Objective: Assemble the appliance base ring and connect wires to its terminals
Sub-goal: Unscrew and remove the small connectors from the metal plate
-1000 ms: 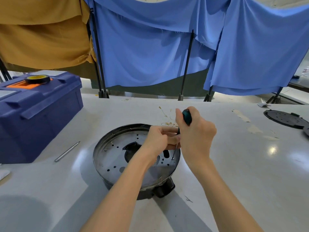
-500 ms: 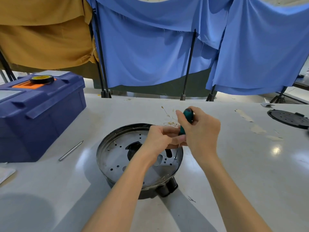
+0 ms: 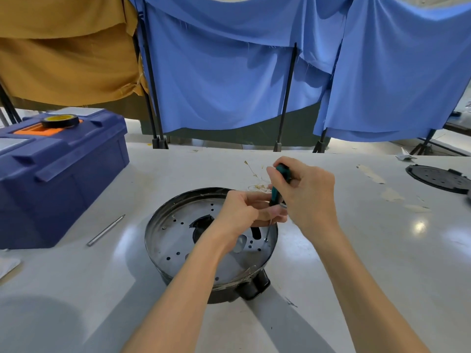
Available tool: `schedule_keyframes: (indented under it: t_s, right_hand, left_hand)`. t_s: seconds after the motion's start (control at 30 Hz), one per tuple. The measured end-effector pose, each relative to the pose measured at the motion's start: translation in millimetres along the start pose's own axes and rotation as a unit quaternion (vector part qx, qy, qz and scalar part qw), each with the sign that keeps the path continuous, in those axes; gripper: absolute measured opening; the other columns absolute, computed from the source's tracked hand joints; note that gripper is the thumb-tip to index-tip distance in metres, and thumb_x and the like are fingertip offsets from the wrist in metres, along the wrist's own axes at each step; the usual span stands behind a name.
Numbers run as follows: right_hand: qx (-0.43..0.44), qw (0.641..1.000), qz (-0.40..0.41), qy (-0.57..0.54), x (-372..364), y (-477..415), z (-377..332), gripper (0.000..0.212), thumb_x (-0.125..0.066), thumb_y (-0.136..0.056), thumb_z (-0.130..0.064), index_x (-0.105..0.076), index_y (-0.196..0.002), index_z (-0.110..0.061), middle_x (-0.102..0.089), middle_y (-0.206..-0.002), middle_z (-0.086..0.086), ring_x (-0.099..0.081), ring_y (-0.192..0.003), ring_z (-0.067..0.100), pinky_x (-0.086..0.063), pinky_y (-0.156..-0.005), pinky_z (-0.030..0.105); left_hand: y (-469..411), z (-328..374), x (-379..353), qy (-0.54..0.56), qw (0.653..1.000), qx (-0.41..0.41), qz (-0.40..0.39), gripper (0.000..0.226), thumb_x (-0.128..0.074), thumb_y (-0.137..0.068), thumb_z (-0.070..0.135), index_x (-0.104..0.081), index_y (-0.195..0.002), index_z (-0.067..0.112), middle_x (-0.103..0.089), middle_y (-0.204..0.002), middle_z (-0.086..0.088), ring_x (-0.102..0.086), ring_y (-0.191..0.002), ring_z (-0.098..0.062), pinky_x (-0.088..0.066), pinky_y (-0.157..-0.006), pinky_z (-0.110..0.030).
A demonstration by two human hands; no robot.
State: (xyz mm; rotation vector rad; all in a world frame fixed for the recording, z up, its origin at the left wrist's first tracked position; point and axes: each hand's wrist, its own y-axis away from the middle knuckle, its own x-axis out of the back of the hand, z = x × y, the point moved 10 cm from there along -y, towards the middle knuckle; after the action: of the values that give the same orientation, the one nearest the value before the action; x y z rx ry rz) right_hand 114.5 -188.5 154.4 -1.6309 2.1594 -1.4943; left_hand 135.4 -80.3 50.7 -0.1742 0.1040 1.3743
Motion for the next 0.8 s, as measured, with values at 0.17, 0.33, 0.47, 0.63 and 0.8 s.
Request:
schedule_keyframes:
  t_s: [0.17,0.33,0.47,0.63,0.8]
  right_hand:
    - [-0.040,0.980,0.145,0.132,24,17,-1,0.027,-0.071,-0.086,-0.029,-0.069,-0.080,-0.002,-0.058,-0.053,0.006,-0.037,-0.047,0.023,-0.017,-0.058,0.023]
    - [-0.070,0.976,-0.145,-0.146,-2,-1,18,0.018,-0.065,-0.090,-0.028,-0.071,-0.103,-0.017,-0.073,-0.088,-0.001,-0.071,-0.081,0.013,-0.058,-0.078,0.026]
    - [-0.033,0.976,-0.145,-0.159,-9,2,5,0.014,-0.067,-0.090,-0.022,-0.069,-0.098,-0.011,-0.074,-0.084,0.004,-0.072,-0.077,0.007,-0.058,-0.073,0.021]
    - [-0.027,0.991,0.099,0.089,8,17,-7,0.026,-0.072,-0.086,-0.029,-0.071,-0.085,-0.003,-0.063,-0.059,0.005,-0.042,-0.049,0.020,-0.030,-0.060,0.015]
    - [-0.076,0.997,-0.031,-0.009,1,6,5,0.031,-0.071,-0.084,-0.040,-0.073,-0.102,-0.014,-0.073,-0.078,0.001,-0.062,-0.063,0.017,-0.045,-0.065,0.021]
  left_hand:
    - [-5,-3,-17,-0.042,0.999,-0.003,-0.016,0.014,-0.064,-0.088,0.000,-0.074,-0.094,0.008,-0.075,-0.081,-0.007,-0.073,-0.073,-0.020,-0.060,-0.072,-0.027]
    - [-3,-5,-11,-0.029,0.999,0.015,-0.021,0.016,-0.055,-0.092,-0.003,-0.069,-0.100,0.000,-0.074,-0.090,-0.020,-0.073,-0.085,-0.030,-0.059,-0.077,-0.029]
    - [0,-3,-5,0.006,0.999,0.015,-0.029,0.018,-0.053,-0.092,-0.006,-0.070,-0.097,0.000,-0.073,-0.092,-0.020,-0.072,-0.089,-0.033,-0.058,-0.079,-0.031]
    - [0,6,-2,-0.014,1.000,-0.021,0.009,0.015,-0.066,-0.084,-0.003,-0.073,-0.095,0.004,-0.076,-0.087,-0.011,-0.073,-0.079,-0.023,-0.057,-0.070,-0.022]
    - [0,4,-5,-0.009,1.000,-0.008,-0.016,0.017,-0.058,-0.089,-0.005,-0.073,-0.095,0.002,-0.075,-0.087,-0.013,-0.073,-0.082,-0.027,-0.057,-0.073,-0.025]
